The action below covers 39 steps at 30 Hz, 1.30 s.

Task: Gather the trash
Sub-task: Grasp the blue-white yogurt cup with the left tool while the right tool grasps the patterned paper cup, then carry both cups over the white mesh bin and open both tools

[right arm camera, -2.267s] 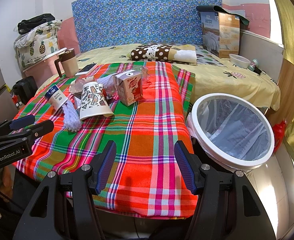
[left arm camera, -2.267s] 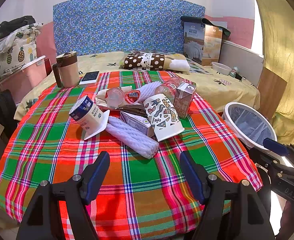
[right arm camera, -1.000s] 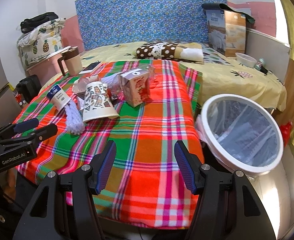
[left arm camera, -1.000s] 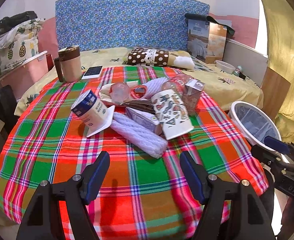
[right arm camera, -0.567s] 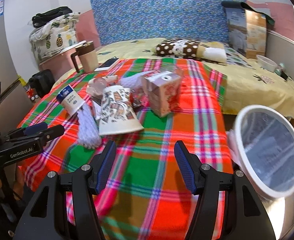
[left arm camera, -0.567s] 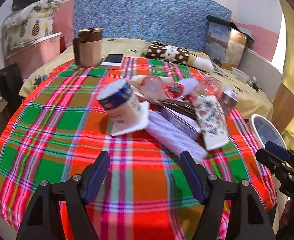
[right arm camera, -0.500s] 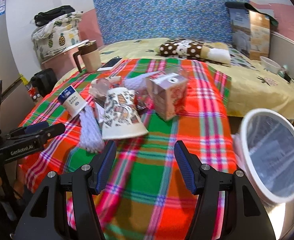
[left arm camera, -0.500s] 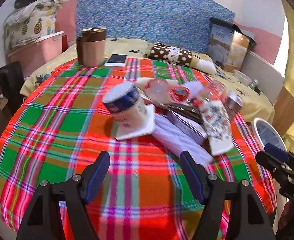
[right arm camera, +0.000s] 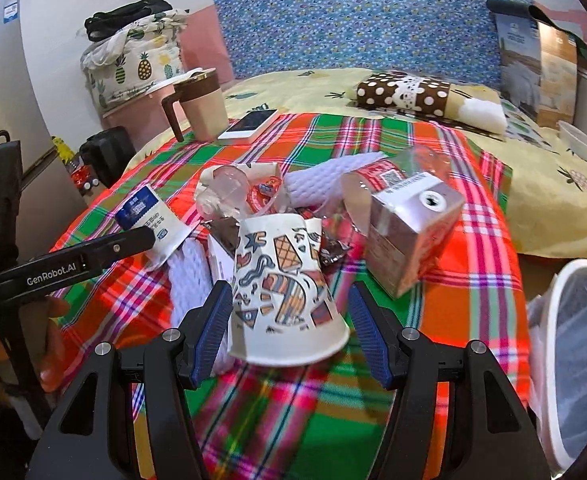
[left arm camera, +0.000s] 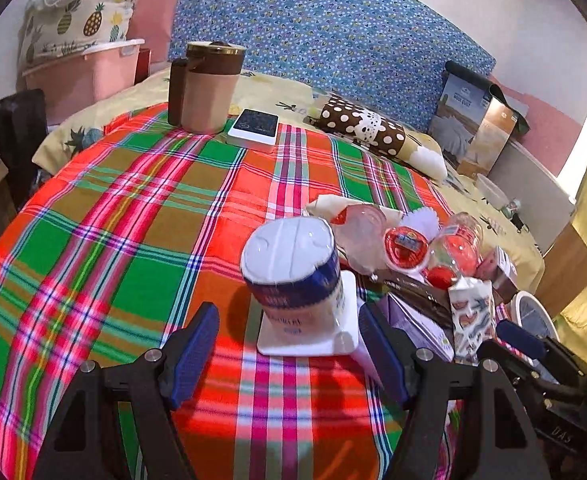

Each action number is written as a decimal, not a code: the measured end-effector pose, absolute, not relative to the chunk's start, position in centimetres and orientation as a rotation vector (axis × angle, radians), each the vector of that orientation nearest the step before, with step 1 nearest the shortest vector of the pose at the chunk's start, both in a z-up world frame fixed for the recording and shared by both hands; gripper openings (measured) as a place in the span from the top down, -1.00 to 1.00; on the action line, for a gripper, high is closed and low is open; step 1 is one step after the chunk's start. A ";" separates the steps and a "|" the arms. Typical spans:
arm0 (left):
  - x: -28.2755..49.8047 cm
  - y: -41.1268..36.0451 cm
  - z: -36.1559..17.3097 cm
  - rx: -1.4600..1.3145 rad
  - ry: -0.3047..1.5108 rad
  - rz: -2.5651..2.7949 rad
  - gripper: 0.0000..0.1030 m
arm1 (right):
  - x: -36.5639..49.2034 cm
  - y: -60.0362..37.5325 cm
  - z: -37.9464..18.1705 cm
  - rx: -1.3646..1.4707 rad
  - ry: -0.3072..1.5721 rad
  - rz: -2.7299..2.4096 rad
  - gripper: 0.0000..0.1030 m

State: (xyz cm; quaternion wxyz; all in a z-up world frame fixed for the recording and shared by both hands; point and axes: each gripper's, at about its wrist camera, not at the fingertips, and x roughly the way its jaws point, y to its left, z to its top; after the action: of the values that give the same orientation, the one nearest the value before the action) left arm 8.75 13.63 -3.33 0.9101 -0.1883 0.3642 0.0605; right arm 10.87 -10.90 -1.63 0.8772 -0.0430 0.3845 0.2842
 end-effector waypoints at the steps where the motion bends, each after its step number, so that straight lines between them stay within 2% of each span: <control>1: 9.0 13.7 -3.4 -0.391 0.753 0.125 -0.40 | 11.1 -10.8 -1.8 -0.090 0.813 0.593 -0.20; 7: 10.7 14.5 -4.2 -0.420 0.769 0.116 -0.39 | 11.6 -11.2 -1.8 -0.047 0.828 0.591 -0.18; 8: 10.9 14.6 -4.3 -0.429 0.766 0.106 -0.39 | 11.6 -11.3 -1.8 -0.044 0.829 0.598 -0.09; 9: 11.0 14.6 -4.3 -0.430 0.760 0.101 -0.38 | 11.6 -11.1 -1.8 -0.043 0.830 0.602 -0.07; 11: 11.1 14.4 -4.2 -0.419 0.747 0.093 -0.26 | 11.5 -11.0 -1.9 -0.047 0.826 0.599 -0.07; 13: 11.2 14.2 -4.0 -0.405 0.746 0.090 -0.03 | 11.4 -10.9 -1.9 -0.050 0.825 0.601 -0.05; 16: 11.0 13.8 -3.7 -0.391 0.737 0.090 -0.03 | 11.2 -11.1 -1.5 -0.046 0.815 0.606 0.15; 18: 10.5 13.5 -3.3 -0.373 0.725 0.098 -0.03 | 10.9 -11.1 -1.3 -0.058 0.806 0.601 0.19; 39: 5.9 7.9 2.5 -0.217 0.649 0.099 -0.02 | 8.4 -15.6 0.9 0.014 0.726 0.545 0.23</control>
State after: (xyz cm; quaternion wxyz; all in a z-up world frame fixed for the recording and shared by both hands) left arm 5.86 7.88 2.54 0.9408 -0.1065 0.3183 0.0484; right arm 8.37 -15.58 0.87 0.8988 0.0067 0.3506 0.2630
